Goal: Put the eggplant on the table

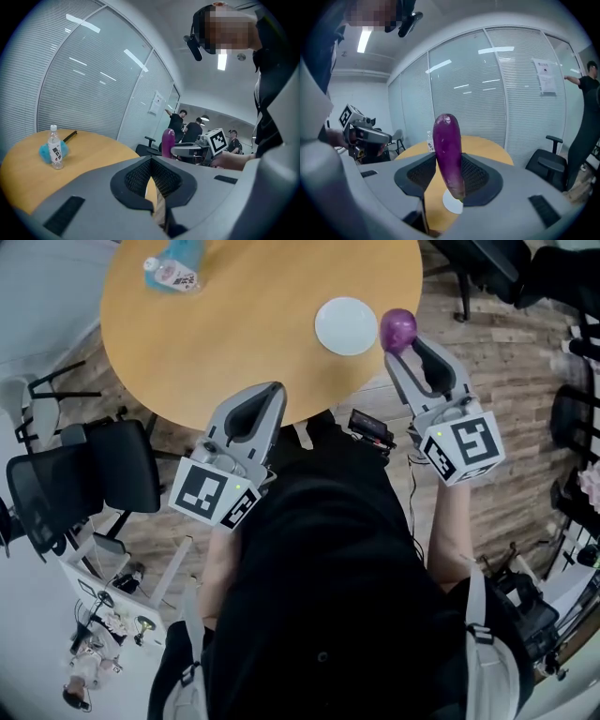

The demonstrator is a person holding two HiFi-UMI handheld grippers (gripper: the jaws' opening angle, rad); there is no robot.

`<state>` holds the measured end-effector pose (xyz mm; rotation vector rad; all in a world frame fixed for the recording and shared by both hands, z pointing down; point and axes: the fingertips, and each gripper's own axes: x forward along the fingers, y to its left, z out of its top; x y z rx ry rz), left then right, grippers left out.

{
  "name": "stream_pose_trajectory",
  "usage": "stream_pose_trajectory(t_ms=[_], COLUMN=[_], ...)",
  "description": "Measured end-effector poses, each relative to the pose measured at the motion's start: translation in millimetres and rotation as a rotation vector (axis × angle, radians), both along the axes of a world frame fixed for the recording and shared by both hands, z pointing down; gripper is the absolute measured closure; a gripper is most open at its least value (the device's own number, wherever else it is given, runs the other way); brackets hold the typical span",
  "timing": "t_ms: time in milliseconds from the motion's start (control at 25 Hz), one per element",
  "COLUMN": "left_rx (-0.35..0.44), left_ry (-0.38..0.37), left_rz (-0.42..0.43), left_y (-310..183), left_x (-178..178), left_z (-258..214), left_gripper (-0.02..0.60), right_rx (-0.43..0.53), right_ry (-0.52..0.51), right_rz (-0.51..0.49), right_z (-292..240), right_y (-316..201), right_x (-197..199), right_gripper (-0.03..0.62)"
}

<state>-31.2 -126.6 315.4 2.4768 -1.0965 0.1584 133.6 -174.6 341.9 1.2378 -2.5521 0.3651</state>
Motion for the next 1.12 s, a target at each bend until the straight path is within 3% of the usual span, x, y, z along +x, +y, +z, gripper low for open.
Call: stream_pose_trajectory(t_ms=[360, 800, 1120], left_rx=[0.006, -0.006, -0.02], left_ry=[0.013, -0.007, -0.023], left_rz=[0.02, -0.01, -0.035], left_y=[-1, 0, 4], left_x=[0, -17, -31], left_z=[-2, -1, 6], left_gripper=[0.569, 0.57, 0.569], right_rx=[-0.036, -0.04, -0.05], right_ry=[0.266, 0.604, 0.78], right_rz=[-0.081, -0.233, -0.338], right_z=[41, 130, 185], right_y=[-13, -36, -39], right_x=[-20, -34, -47], right_gripper=[0.422, 0.422, 0.422])
